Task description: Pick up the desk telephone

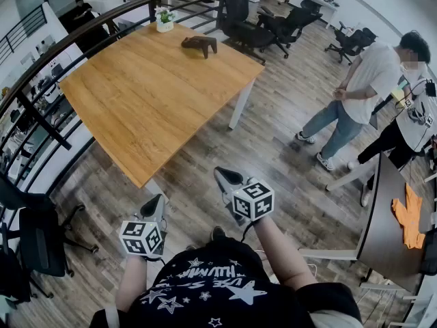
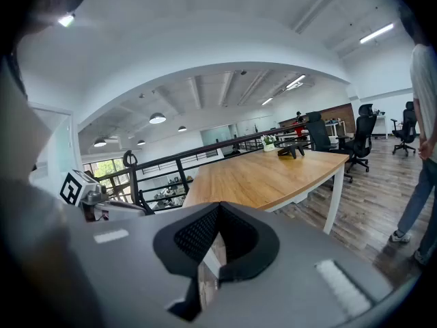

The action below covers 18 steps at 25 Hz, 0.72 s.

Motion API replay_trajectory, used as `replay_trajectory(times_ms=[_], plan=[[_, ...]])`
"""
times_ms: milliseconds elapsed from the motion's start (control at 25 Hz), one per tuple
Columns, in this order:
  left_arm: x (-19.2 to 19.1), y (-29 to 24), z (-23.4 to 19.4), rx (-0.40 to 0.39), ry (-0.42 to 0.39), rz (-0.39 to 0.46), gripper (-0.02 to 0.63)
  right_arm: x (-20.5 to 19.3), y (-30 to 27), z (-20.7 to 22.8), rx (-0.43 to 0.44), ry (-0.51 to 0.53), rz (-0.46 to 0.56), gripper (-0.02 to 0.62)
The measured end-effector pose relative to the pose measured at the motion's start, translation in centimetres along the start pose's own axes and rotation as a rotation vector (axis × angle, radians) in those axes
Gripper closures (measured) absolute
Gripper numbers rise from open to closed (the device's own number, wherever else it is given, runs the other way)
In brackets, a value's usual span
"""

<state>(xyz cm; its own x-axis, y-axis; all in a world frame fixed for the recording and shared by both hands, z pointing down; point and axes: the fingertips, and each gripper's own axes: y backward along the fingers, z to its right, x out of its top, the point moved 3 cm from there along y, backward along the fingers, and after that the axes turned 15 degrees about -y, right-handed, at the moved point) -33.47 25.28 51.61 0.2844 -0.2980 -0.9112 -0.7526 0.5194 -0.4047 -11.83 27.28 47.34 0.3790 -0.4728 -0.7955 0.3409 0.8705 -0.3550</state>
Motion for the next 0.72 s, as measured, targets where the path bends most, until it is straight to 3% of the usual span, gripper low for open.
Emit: replay_trajectory(times_ms=[400,720], plan=[[0.8,0.5,-0.4,-0.011,-0.012,0.018,0.604,0.5,0.0,-0.5,-0.025,-0.011,0.015,0.598],[-1.0,0.8,-0.6,-0.036,-0.004,-0.009,0.603,-1.2,0.2,-0.8,-0.066,-0.016,0.006,0.597]])
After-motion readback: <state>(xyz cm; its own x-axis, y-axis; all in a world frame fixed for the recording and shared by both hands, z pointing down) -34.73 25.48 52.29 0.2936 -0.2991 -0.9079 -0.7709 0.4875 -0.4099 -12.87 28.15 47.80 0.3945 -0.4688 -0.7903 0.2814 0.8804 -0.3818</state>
